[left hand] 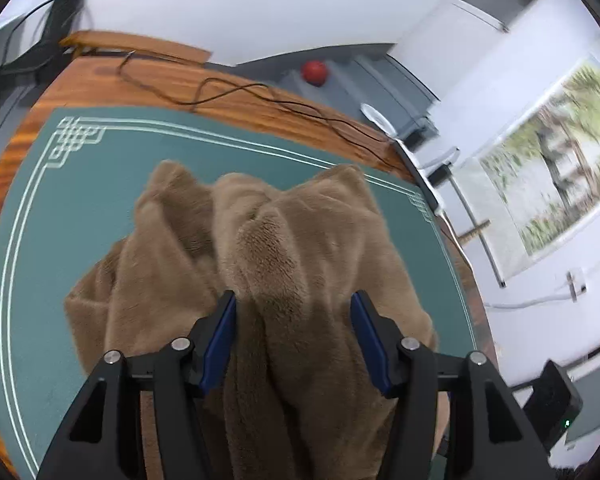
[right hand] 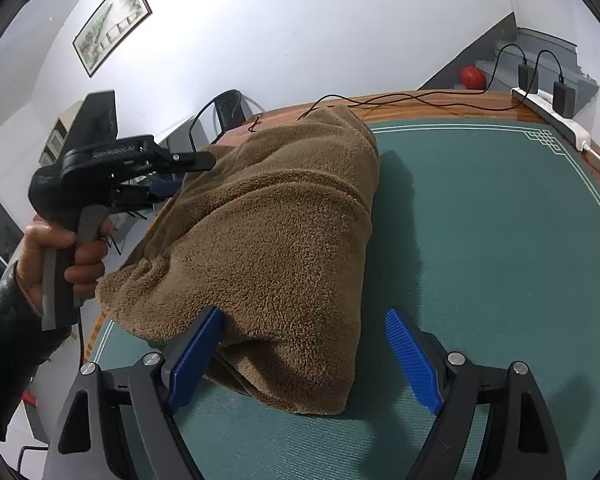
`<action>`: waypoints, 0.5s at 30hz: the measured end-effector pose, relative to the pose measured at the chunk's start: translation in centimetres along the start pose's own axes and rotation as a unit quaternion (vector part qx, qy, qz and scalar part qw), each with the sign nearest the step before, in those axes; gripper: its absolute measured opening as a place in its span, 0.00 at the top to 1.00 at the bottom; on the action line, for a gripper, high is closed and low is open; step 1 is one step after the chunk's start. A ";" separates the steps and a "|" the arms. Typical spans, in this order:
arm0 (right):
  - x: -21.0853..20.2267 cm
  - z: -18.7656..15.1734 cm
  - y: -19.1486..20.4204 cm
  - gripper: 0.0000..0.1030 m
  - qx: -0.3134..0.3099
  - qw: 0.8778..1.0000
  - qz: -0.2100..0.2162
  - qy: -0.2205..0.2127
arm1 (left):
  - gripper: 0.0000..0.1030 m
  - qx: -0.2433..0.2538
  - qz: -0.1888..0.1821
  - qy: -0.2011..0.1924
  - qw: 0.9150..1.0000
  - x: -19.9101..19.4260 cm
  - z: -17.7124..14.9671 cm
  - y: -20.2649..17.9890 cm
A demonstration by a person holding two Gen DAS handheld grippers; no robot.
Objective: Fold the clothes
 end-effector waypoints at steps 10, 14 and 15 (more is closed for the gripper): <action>-0.2 0.2 -0.7 0.17 0.011 1.000 -0.009 -0.002 | 0.42 -0.054 -0.016 0.070 0.996 3.3 -1.2 1.9; -0.3 0.3 -0.8 0.17 0.011 1.000 -0.013 -0.005 | 0.76 -0.052 -0.041 0.057 0.996 1.9 -0.3 1.3; -0.4 0.5 -0.6 0.17 0.007 1.000 -0.014 -0.007 | 0.76 -0.050 -0.047 0.046 0.997 1.0 0.2 1.1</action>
Point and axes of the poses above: each gripper's, at about its wrist camera, not at the fingertips, and x roughly the way its jaws point, y to its left, z to its top, the point moved 4 cm from there along x, roughly the way its jaws point, and after that the axes turned 4 degrees about -y, right-handed, at the moved point
